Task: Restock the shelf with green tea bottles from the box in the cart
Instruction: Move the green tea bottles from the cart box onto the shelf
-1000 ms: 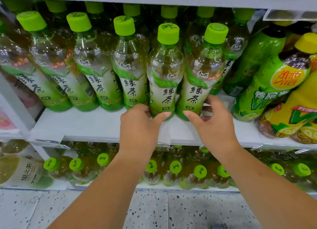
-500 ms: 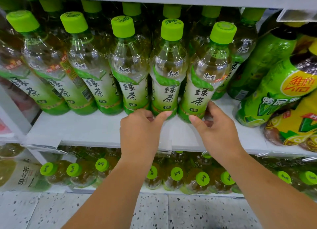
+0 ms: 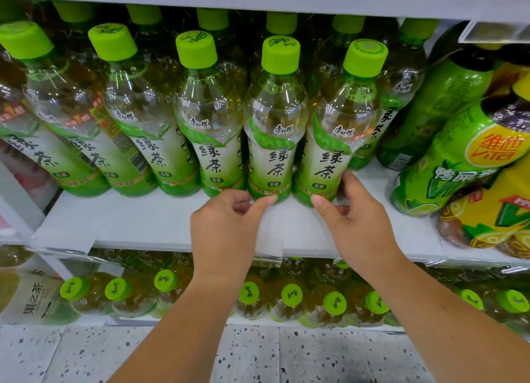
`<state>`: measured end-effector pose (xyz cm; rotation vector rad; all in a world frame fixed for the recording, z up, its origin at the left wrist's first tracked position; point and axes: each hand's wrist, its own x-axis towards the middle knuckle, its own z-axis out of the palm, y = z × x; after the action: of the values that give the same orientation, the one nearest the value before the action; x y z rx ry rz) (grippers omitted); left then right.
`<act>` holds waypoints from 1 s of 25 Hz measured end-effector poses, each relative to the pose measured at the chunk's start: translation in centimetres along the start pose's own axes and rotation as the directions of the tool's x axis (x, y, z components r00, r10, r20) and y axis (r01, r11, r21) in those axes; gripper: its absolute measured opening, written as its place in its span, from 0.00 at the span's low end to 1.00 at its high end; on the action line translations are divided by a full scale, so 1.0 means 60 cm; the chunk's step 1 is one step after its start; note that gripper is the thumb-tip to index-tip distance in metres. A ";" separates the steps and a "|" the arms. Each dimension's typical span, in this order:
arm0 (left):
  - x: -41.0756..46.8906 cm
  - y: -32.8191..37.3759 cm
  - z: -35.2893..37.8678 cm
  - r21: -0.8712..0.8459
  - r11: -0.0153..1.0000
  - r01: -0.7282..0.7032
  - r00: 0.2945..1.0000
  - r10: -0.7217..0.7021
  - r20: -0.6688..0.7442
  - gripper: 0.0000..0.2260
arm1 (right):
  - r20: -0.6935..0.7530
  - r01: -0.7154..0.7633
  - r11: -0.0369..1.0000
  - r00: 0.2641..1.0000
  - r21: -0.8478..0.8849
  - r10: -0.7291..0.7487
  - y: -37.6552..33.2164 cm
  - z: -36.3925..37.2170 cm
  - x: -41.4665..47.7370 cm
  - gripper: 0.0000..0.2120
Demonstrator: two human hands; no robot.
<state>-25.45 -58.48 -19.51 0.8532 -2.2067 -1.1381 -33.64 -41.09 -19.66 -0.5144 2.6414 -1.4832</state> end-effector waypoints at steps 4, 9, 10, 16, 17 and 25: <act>-0.001 0.001 -0.002 -0.019 0.999 0.032 0.999 -0.032 0.001 0.18 | 0.009 -0.011 1.000 1.000 0.010 0.011 0.000 0.000 0.001 0.24; 0.001 0.006 -0.008 -0.028 0.996 0.079 0.995 -0.077 0.063 0.15 | 0.029 -0.040 0.999 0.999 0.027 0.039 -0.003 0.000 0.002 0.23; 0.001 0.006 -0.009 -0.030 0.996 0.080 0.994 -0.077 0.082 0.14 | 0.037 -0.040 0.999 0.999 0.034 0.038 -0.004 -0.001 0.002 0.23; -0.001 0.011 -0.027 -0.038 0.996 0.084 0.973 -0.073 0.221 0.12 | 0.072 -0.060 0.991 0.996 0.118 0.052 -0.018 0.001 0.004 0.23; -0.003 0.015 -0.032 -0.069 0.992 0.101 0.965 -0.081 0.250 0.12 | 0.055 -0.074 0.987 0.996 0.146 0.067 -0.020 0.001 0.002 0.22; -0.042 0.066 -0.118 -0.017 0.966 0.258 0.817 -0.209 0.537 0.21 | -0.011 -0.325 0.919 0.942 0.225 0.336 -0.056 -0.009 -0.095 0.21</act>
<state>-20.11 -58.55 -12.89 0.8640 -2.5029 -1.7600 -27.57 -40.42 -17.10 -0.0094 2.3979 -1.6598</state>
